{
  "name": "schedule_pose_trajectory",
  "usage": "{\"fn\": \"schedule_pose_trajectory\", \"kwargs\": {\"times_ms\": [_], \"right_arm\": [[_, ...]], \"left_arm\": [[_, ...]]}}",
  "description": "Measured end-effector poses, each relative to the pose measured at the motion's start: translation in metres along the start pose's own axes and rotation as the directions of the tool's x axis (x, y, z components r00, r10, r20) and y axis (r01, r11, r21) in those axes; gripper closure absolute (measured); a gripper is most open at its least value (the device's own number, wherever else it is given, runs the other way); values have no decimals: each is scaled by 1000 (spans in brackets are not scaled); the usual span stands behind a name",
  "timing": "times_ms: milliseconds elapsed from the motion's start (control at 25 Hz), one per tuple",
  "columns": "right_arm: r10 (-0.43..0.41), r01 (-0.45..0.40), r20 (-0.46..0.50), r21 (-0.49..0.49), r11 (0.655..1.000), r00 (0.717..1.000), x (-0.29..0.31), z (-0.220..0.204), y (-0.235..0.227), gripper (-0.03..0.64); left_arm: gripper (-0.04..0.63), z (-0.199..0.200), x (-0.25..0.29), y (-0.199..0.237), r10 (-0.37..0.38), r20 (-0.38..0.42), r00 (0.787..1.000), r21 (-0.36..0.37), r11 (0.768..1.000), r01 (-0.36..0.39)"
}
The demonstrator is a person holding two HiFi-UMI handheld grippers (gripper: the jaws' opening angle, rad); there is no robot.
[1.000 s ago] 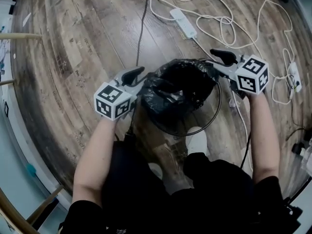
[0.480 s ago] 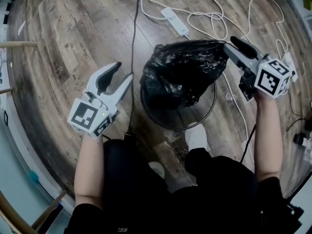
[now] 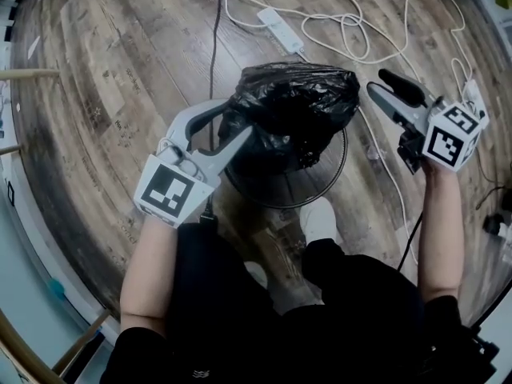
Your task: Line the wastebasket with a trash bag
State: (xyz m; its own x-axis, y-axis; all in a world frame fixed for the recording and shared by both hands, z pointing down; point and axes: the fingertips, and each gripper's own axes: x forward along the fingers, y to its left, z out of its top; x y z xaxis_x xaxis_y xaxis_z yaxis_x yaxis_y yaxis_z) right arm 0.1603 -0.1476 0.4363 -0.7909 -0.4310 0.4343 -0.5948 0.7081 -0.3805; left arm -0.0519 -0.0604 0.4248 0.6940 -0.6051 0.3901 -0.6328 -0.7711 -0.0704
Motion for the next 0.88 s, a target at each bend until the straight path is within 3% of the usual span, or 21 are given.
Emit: {"fn": "schedule_pose_trajectory", "kwargs": {"times_ms": [120, 240, 320, 400, 520, 640, 760, 880], "right_arm": [[56, -50, 40, -136, 989, 998, -3, 13, 40, 417], [129, -128, -20, -309, 942, 992, 9, 3, 97, 417], [77, -127, -128, -453, 883, 989, 18, -14, 116, 417], [-39, -91, -210, -572, 815, 977, 29, -31, 118, 417], [-126, -40, -206, -653, 756, 971, 44, -41, 114, 444], [-144, 4, -156, -667, 745, 977, 40, -38, 108, 611], [-118, 15, -119, -640, 769, 986, 25, -33, 103, 614], [-98, 25, -103, -551, 834, 990, 6, -38, 89, 614]], "left_arm": [[411, 1, 8, 2, 4, -2, 1000, 10, 1000, -4], [400, 0, 18, -1, -31, -15, 999, 19, 999, 32], [399, -9, 25, -3, -40, -65, 997, 43, 998, 43], [393, -24, 30, -5, -29, -147, 989, 106, 993, 45], [410, -37, 34, -11, -13, -221, 975, 198, 979, 58], [567, -39, 30, -15, -18, -213, 977, 199, 978, 61], [586, -31, 16, -8, -24, -154, 988, 128, 991, 45], [586, -28, -3, 1, -15, -120, 993, 79, 997, 25]]}}
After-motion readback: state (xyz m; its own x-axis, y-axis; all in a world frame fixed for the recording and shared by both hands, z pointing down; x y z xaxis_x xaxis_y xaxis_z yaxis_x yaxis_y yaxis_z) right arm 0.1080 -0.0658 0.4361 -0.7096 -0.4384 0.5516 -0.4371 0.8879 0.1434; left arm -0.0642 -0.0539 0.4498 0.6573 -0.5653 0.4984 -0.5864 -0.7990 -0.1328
